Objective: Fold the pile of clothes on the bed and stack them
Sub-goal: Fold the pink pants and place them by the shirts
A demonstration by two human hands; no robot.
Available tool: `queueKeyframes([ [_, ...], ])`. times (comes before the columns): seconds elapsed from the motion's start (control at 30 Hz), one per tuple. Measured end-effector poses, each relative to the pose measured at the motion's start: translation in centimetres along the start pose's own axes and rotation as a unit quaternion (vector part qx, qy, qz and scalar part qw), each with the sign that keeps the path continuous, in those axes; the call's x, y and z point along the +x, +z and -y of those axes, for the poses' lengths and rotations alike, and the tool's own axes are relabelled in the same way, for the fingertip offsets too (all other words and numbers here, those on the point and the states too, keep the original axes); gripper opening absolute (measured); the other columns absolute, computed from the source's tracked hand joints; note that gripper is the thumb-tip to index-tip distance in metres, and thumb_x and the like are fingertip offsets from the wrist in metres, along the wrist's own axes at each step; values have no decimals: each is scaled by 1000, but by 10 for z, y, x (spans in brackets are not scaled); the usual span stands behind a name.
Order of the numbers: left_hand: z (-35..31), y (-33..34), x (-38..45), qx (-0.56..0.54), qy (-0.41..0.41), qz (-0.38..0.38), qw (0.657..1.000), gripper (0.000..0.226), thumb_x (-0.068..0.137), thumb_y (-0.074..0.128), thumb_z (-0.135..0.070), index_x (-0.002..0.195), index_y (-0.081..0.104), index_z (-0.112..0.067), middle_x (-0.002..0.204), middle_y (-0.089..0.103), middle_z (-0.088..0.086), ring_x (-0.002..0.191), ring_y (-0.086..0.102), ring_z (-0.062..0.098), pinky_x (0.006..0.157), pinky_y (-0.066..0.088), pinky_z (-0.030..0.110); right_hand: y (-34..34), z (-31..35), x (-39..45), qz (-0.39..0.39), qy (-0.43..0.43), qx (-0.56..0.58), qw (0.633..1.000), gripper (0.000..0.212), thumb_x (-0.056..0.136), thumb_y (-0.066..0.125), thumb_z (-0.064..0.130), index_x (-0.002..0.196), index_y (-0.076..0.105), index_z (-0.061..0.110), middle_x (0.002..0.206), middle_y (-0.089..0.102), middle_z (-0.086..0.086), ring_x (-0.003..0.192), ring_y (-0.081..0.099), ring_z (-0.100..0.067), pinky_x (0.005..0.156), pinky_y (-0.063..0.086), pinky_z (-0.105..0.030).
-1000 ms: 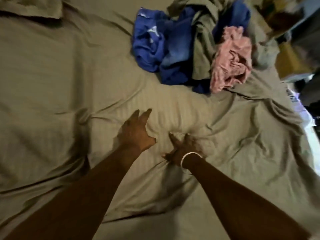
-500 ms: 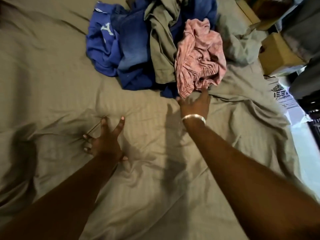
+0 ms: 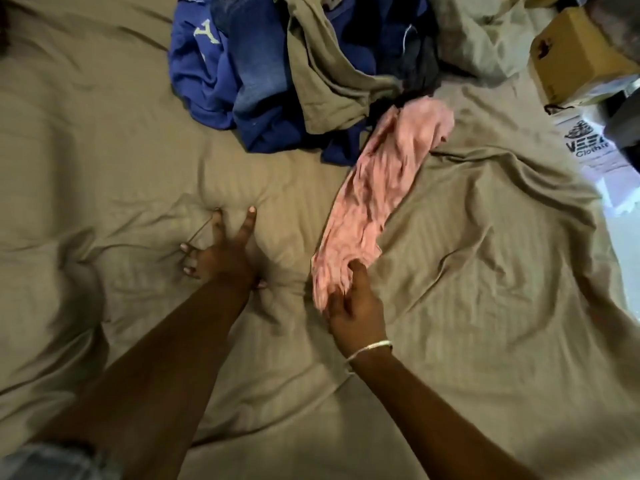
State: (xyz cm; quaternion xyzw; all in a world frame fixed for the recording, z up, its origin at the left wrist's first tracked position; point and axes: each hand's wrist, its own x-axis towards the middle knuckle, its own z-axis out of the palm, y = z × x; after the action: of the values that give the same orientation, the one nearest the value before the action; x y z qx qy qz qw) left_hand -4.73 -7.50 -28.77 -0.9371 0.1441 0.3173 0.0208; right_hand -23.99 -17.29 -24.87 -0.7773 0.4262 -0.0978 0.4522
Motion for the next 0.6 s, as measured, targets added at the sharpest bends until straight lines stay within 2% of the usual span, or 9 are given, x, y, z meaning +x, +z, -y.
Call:
queueKeyframes([
  [0.07,7,-3,-3,11,14,13,1000,130,64,83,-58,134,-26,-68,157,-31,-13,140,-2,62,105,24,74,-8,-9,-23,7,72,40,997,49,81,42,47,122,60,27,71,64,-4,62,62,-33,64,54,-50],
  [0.13,16,-6,-11,40,54,22,998,120,69,71,-70,143,-22,-57,160,-28,-4,143,-2,56,108,21,72,-15,-5,-37,20,73,40,996,42,82,40,55,97,63,24,65,64,-5,57,61,-30,63,53,-52],
  [0.17,22,-9,-26,63,81,26,994,112,75,63,-73,148,-18,-50,162,-23,2,146,-1,51,112,18,68,-23,6,-48,37,60,27,997,44,83,41,58,92,61,19,62,63,-6,55,61,-30,63,52,-51],
  [0.23,35,-13,-63,50,118,29,991,97,85,53,-69,154,-8,-39,165,-6,7,149,6,41,115,15,63,-34,32,-64,70,42,6,997,54,82,42,65,92,61,16,62,63,-8,56,61,-29,63,52,-49],
  [0.3,45,-12,-102,-7,185,4,983,92,85,47,-72,157,6,-32,163,16,2,149,17,28,115,13,65,-43,57,-75,74,20,-5,997,59,81,44,68,90,62,13,60,61,-5,56,59,-23,61,50,-43],
  [0.37,50,-21,-147,-70,309,-62,946,89,84,35,-79,154,25,-26,155,37,1,145,32,20,113,12,68,-53,86,-86,57,-12,-3,998,49,85,47,60,72,55,14,51,48,2,50,47,-12,57,37,-34],
  [0.43,56,-43,-193,-178,399,-110,893,75,89,35,-73,148,34,-26,148,47,-1,140,36,14,116,21,54,-70,130,-104,47,-66,30,996,40,89,45,52,63,45,22,53,41,8,53,40,-10,58,29,-28],
  [0.5,60,-79,-231,-253,431,-147,853,58,95,44,-59,140,47,-23,141,53,-2,138,36,8,114,28,40,-90,176,-120,47,-118,43,991,40,90,41,49,64,51,21,66,46,6,63,43,-9,63,29,-22],
  [0.6,71,-124,-278,-319,442,-190,817,39,97,52,-37,130,59,-17,133,58,-4,132,45,3,107,39,35,-120,234,-139,48,-154,42,986,36,91,42,49,61,43,30,65,43,8,61,44,-3,62,30,-21],
])
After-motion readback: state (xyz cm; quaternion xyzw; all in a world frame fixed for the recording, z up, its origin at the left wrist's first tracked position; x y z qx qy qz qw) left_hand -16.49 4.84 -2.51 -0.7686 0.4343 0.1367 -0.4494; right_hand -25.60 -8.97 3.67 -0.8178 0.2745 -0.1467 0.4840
